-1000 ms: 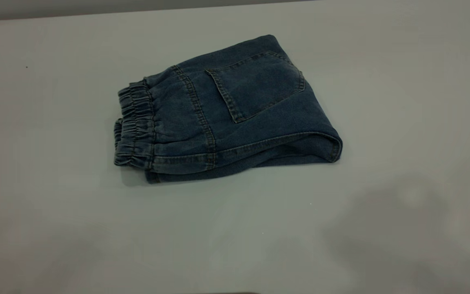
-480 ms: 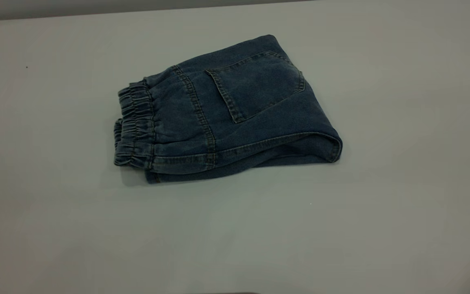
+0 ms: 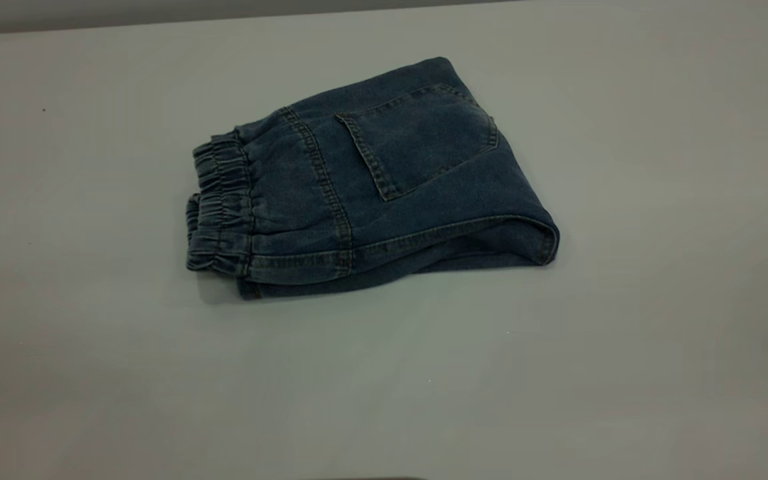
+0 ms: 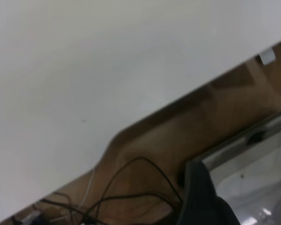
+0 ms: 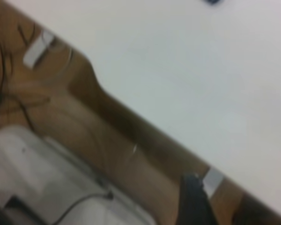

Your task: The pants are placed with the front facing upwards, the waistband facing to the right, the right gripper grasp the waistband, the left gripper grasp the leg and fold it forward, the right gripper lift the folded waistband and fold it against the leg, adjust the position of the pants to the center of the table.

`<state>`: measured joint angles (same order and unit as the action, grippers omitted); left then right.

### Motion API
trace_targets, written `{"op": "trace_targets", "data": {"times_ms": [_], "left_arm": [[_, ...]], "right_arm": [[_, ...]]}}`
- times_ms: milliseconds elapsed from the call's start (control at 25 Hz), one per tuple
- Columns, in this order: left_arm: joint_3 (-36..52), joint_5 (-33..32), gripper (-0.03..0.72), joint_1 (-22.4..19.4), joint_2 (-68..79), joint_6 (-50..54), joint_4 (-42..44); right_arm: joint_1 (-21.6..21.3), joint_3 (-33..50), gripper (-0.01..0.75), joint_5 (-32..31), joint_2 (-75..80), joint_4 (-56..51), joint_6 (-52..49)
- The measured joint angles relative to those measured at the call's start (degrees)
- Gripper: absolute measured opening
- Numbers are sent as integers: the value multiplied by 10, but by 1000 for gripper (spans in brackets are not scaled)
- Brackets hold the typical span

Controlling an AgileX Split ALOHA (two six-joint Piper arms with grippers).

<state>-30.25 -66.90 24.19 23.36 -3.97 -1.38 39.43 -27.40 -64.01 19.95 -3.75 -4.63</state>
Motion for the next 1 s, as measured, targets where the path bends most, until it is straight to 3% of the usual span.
{"op": "trace_targets", "data": {"times_ms": [240, 1000], "left_arm": [[7, 11, 410, 0, -3, 0, -2], [21, 32, 410, 0, -3, 1, -3]], "right_arm": [[0, 4, 376, -2, -63, 18, -2], [0, 7, 376, -3, -65, 27, -4]]}}
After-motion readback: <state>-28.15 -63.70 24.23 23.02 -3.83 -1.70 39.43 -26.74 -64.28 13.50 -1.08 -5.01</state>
